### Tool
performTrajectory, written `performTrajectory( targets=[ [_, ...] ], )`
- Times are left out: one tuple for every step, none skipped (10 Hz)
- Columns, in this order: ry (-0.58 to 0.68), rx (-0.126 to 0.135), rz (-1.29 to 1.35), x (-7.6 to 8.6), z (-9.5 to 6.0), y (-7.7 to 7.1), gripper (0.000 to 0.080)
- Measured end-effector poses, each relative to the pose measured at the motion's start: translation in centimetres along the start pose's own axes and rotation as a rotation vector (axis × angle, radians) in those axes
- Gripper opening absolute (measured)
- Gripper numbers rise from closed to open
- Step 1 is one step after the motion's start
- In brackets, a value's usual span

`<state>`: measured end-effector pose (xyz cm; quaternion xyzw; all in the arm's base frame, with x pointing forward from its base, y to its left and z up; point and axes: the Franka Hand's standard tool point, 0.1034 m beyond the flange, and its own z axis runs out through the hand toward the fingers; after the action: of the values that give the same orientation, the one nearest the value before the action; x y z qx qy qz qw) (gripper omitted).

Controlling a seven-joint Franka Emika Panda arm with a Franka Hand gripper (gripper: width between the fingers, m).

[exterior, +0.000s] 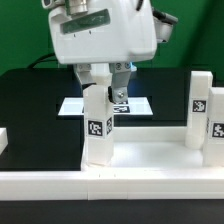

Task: Assemble desk

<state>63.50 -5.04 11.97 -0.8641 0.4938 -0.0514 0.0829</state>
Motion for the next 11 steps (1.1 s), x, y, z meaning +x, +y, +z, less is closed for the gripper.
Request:
performTrajectory(
  targets=[
    [0.004,-0.009,-0.098,0.09,0.03,0.12,0.0649],
    [0.009,-0.040,-0.336,0.23,0.17,0.26,0.0649],
    [-0.018,-0.044,-0.485,0.48,0.07,0.09,0.0649],
    [-0.006,-0.039,-0.452,0.84,0.03,0.03,0.0649],
    [-0.005,-0.040,-0.422,0.80,0.09,0.05,0.0649],
    [-0.004,-0.040,-0.421,0.88,0.08,0.09,0.0522],
    [-0.003,-0.039,-0.343,0.87,0.10,0.09,0.0522],
    [-0.002,-0.040,-0.276,0.88,0.11,0.11,0.0382],
    [-0.001,-0.042,-0.229,0.98,0.14,0.27,0.0293],
    [-0.001,-0.046,-0.079,1.00,0.16,0.35,0.0293],
    [-0.010,-0.056,0.111,1.00,0.18,0.45,0.0293]
  ],
)
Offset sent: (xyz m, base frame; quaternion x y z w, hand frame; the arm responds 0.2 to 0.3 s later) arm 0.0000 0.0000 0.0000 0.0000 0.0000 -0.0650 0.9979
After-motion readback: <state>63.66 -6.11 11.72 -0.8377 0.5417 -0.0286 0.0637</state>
